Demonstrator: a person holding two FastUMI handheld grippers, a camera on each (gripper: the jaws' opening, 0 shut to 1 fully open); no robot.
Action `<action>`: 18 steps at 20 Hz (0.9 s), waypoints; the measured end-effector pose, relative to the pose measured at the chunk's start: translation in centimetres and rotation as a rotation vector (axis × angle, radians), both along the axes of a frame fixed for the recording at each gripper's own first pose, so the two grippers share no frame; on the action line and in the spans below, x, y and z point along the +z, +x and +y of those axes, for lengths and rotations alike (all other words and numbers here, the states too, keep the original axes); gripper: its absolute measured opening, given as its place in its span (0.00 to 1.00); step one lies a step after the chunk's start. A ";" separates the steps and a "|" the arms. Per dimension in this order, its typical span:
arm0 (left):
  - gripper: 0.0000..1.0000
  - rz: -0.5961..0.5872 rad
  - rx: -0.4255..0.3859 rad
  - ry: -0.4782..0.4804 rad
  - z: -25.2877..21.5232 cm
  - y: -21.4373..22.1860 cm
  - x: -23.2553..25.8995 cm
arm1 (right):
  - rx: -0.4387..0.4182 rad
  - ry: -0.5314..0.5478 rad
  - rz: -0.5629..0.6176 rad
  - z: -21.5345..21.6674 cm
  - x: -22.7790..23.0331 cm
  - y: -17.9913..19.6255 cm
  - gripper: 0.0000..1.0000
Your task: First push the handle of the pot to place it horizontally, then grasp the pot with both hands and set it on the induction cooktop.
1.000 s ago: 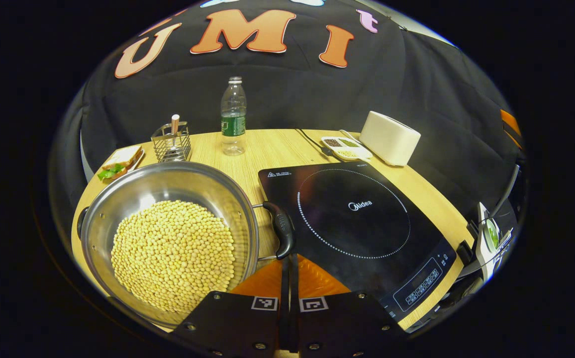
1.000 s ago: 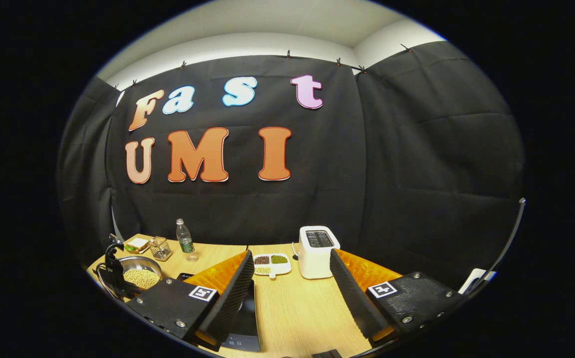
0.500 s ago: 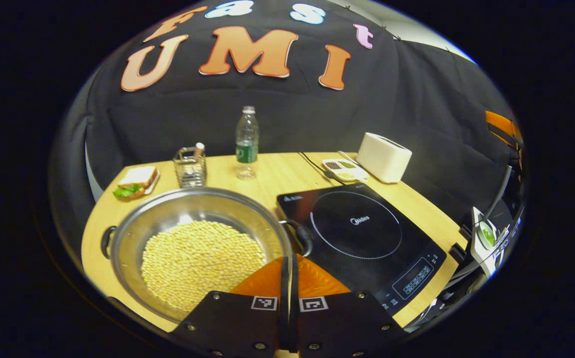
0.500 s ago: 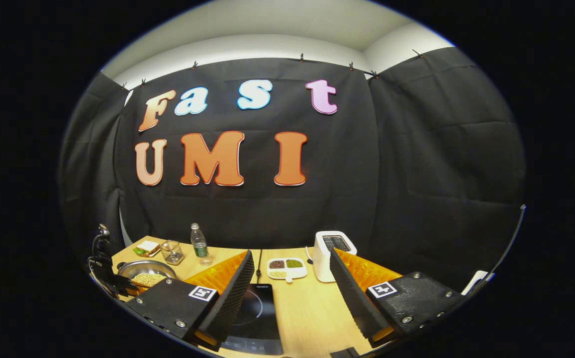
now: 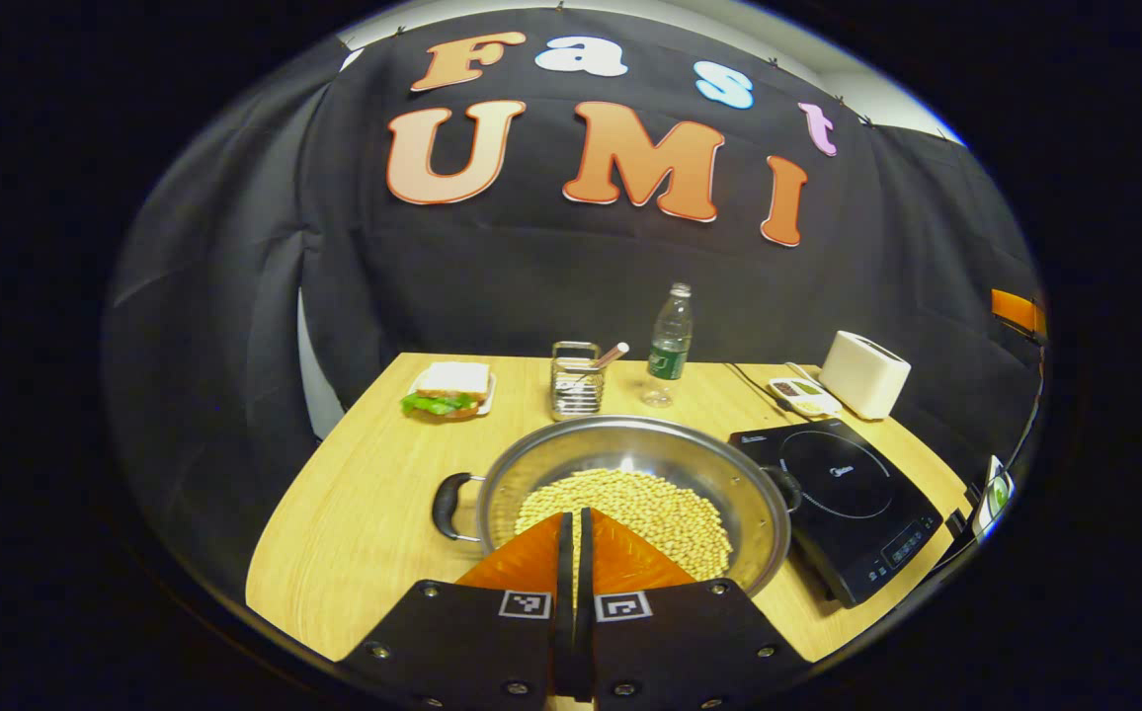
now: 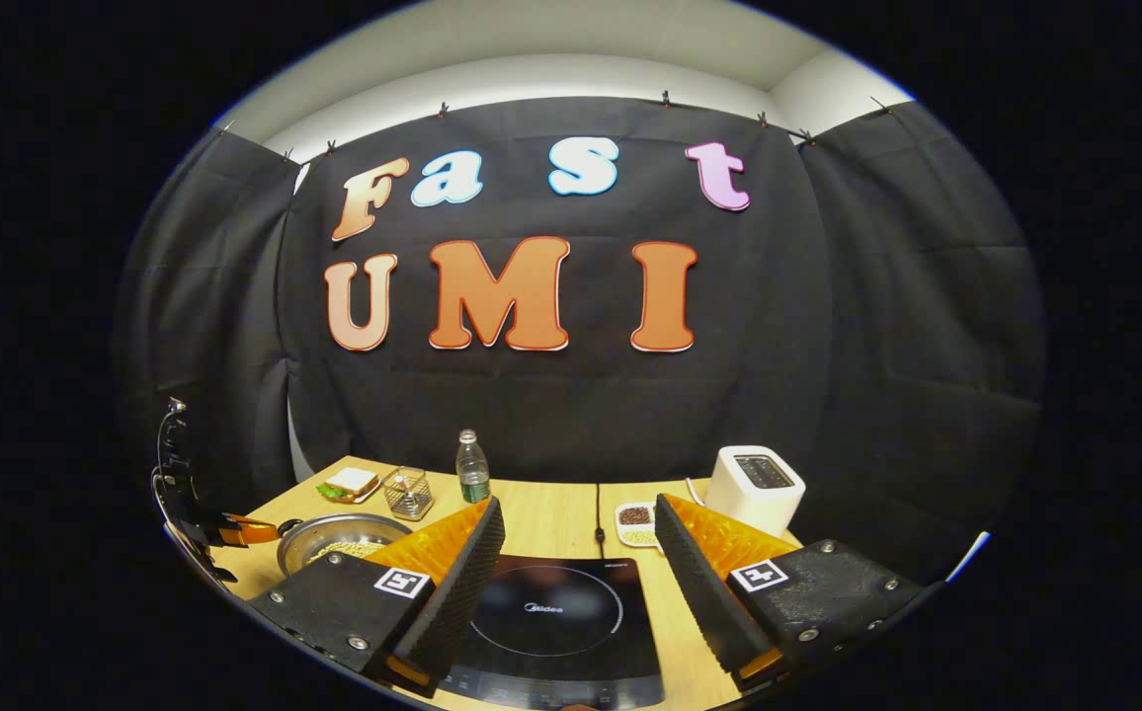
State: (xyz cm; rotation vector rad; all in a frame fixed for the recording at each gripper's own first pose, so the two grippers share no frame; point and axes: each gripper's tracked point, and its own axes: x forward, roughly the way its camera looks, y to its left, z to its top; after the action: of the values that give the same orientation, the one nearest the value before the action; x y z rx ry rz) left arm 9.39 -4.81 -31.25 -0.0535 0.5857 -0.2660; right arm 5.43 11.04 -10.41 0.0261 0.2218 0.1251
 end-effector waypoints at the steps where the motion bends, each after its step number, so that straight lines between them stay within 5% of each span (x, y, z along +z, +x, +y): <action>1: 0.01 -0.002 0.014 0.000 0.9 0.3 -0.6 | 0.006 0.000 0.009 1.0 -0.5 0.4 0.95; 7: 0.02 -0.002 0.018 0.059 4.7 2.5 -2.8 | 0.063 0.034 0.111 8.0 -6.1 2.5 0.95; 8: 0.12 0.004 0.015 0.056 4.8 2.8 -3.2 | 0.072 0.056 0.134 9.2 -7.1 2.9 0.95; 9: 0.35 0.008 0.005 0.048 4.4 3.0 -3.5 | 0.081 0.067 0.163 10.4 -8.4 3.3 0.96; 11: 0.64 0.012 -0.014 0.035 3.9 3.8 -4.1 | 0.090 0.059 0.219 12.0 -10.9 4.0 0.95; 18: 0.68 0.093 0.031 0.009 5.1 6.2 -8.1 | 0.098 0.010 0.354 16.0 -19.2 5.2 0.96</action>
State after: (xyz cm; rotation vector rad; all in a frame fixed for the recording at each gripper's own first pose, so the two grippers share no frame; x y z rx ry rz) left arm 15.63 0.31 -39.32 -0.0662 0.6784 -0.2319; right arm 10.66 27.03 -29.65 0.0475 0.5766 0.2196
